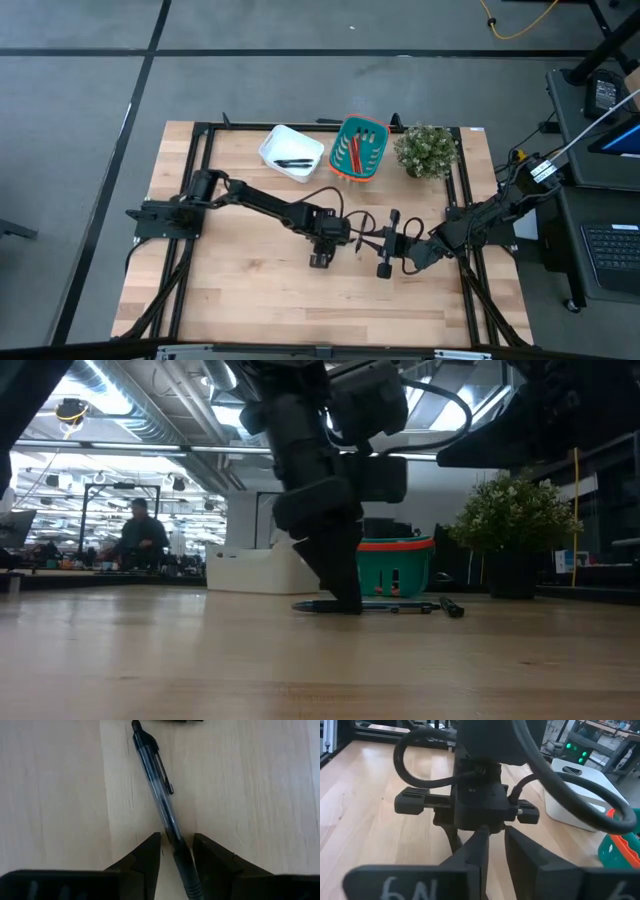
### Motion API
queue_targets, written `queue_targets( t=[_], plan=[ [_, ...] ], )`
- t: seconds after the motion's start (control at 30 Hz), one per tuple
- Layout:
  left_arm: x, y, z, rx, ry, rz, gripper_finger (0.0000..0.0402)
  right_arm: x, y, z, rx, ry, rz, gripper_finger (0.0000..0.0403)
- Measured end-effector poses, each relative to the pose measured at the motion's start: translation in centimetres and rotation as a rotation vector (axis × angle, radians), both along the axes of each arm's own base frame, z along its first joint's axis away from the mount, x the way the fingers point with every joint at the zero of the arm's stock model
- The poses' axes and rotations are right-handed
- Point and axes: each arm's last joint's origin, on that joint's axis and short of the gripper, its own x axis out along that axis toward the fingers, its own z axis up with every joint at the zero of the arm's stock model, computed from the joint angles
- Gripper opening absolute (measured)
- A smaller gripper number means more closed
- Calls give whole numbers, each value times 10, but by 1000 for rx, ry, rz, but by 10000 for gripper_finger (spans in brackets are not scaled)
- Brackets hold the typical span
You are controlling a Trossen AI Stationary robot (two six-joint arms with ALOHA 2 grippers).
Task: Sort pens & pencils
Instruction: Put the black pen into the white bin
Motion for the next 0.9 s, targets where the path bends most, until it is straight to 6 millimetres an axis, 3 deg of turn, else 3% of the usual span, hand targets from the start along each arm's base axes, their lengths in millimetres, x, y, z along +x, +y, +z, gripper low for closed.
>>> queue_targets(
  t=[0.23, 0.47, 0.9],
  plan=[
    [-2, -7, -10, 35, 32, -8, 106, 0, 0, 0, 10, -2, -2, 65],
    [-4, -14, -10, 70, 30, -24, 23, 0, 0, 0, 11, -2, -1, 65],
    [-5, -17, -7, 127, 23, -130, 21, 0, 2, -1, 42, 13, 71, 65]
  ],
)
